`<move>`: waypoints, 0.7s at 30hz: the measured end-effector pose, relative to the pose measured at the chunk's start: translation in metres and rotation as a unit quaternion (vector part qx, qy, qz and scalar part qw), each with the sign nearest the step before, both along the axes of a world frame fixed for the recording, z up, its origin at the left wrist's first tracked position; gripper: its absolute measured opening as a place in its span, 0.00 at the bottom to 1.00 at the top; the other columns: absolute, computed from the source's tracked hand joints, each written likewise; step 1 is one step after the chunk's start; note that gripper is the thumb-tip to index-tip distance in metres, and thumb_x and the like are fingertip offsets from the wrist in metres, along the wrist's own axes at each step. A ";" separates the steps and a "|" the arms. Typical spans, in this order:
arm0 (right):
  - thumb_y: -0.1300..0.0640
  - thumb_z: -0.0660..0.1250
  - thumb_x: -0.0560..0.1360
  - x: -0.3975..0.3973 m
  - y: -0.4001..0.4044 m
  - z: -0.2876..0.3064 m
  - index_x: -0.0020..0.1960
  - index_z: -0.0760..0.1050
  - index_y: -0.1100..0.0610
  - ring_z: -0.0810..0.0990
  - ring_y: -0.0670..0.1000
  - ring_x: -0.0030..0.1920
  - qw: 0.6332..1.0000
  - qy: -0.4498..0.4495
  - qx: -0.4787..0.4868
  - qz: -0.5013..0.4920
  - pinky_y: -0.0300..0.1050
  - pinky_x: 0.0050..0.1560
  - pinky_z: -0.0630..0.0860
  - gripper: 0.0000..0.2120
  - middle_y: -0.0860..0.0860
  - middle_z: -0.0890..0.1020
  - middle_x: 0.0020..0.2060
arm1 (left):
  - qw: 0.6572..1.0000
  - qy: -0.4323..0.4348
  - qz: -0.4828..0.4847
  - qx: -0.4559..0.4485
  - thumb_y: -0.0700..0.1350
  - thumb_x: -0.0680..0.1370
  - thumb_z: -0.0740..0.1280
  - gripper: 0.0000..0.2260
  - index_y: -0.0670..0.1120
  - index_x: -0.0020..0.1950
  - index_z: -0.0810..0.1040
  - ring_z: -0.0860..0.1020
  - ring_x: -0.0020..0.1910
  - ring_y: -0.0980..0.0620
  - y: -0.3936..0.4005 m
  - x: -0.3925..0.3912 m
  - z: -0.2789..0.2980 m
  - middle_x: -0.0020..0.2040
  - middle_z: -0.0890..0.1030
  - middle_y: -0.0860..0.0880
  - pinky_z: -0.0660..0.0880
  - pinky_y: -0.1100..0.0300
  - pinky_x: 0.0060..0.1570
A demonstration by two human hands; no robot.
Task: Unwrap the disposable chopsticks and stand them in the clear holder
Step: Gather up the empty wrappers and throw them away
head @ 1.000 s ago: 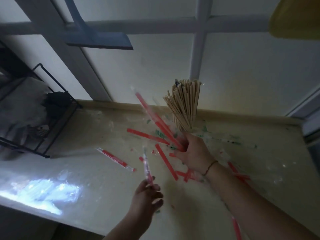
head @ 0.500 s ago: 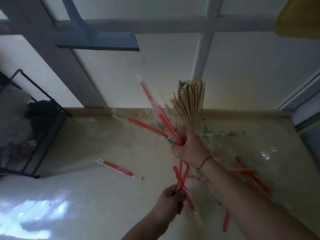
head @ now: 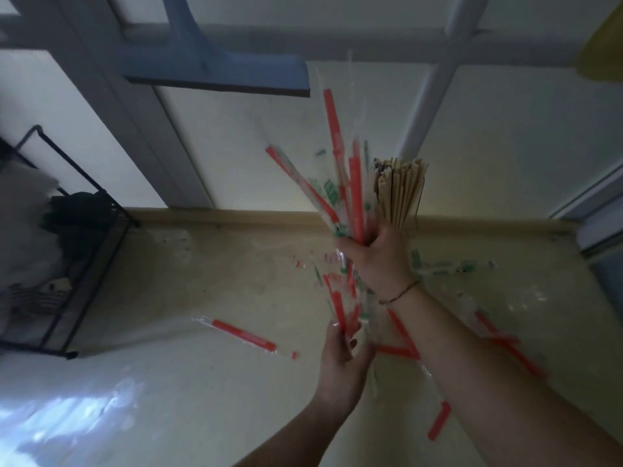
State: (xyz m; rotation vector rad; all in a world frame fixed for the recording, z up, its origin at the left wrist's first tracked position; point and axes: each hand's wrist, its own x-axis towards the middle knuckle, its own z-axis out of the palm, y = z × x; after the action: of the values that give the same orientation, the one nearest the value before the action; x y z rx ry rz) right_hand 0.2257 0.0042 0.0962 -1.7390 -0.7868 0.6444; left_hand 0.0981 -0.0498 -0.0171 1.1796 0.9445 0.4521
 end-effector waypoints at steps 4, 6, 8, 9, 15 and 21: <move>0.61 0.75 0.69 -0.009 -0.012 -0.021 0.49 0.79 0.58 0.83 0.63 0.39 0.997 0.059 -0.034 -0.030 0.60 0.34 0.82 0.10 0.62 0.83 0.42 | 0.999 0.020 0.033 0.028 0.41 0.74 0.73 0.13 0.45 0.54 0.73 0.79 0.42 0.61 0.001 0.010 -0.006 0.44 0.80 0.52 0.78 0.62 0.44; 0.62 0.75 0.70 -0.006 -0.013 -0.020 0.48 0.78 0.60 0.83 0.57 0.32 0.997 0.071 -0.025 -0.035 0.54 0.29 0.81 0.09 0.58 0.82 0.36 | 0.999 0.022 0.023 0.036 0.39 0.74 0.70 0.12 0.47 0.55 0.73 0.81 0.44 0.53 -0.002 0.008 -0.011 0.47 0.80 0.48 0.80 0.53 0.45; 0.64 0.72 0.71 -0.002 -0.013 -0.013 0.46 0.78 0.61 0.78 0.49 0.26 0.996 0.080 -0.004 -0.045 0.45 0.26 0.78 0.05 0.51 0.79 0.30 | 0.999 0.034 -0.011 0.030 0.36 0.76 0.66 0.10 0.45 0.54 0.69 0.78 0.37 0.51 -0.005 0.000 -0.014 0.43 0.77 0.45 0.80 0.52 0.39; 0.65 0.72 0.71 0.000 -0.013 -0.009 0.45 0.78 0.59 0.78 0.49 0.27 0.995 0.085 0.009 -0.051 0.45 0.27 0.78 0.05 0.51 0.79 0.30 | 0.998 0.039 -0.028 0.032 0.35 0.78 0.64 0.09 0.45 0.53 0.68 0.76 0.34 0.51 -0.007 -0.006 -0.016 0.42 0.75 0.45 0.78 0.54 0.36; 0.65 0.69 0.73 0.020 -0.017 0.022 0.42 0.76 0.57 0.79 0.46 0.30 0.991 0.085 0.087 -0.063 0.41 0.31 0.78 0.05 0.48 0.79 0.30 | 0.990 0.083 -0.094 0.063 0.42 0.75 0.60 0.13 0.50 0.57 0.76 0.75 0.31 0.61 0.003 -0.051 -0.027 0.34 0.79 0.58 0.74 0.64 0.35; 0.63 0.70 0.70 0.045 -0.035 0.057 0.38 0.76 0.57 0.76 0.57 0.34 0.973 0.069 0.192 -0.105 0.59 0.36 0.77 0.04 0.50 0.78 0.30 | 0.993 0.115 -0.018 0.015 0.34 0.76 0.64 0.04 0.38 0.41 0.76 0.72 0.24 0.50 0.030 -0.099 -0.025 0.26 0.73 0.45 0.69 0.63 0.24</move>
State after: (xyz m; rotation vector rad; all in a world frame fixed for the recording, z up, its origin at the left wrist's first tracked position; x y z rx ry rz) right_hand 0.2708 -0.0304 0.1528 -1.3840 -0.5760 0.4291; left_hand -0.0006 -0.0202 -0.0423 1.2930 1.1158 0.3063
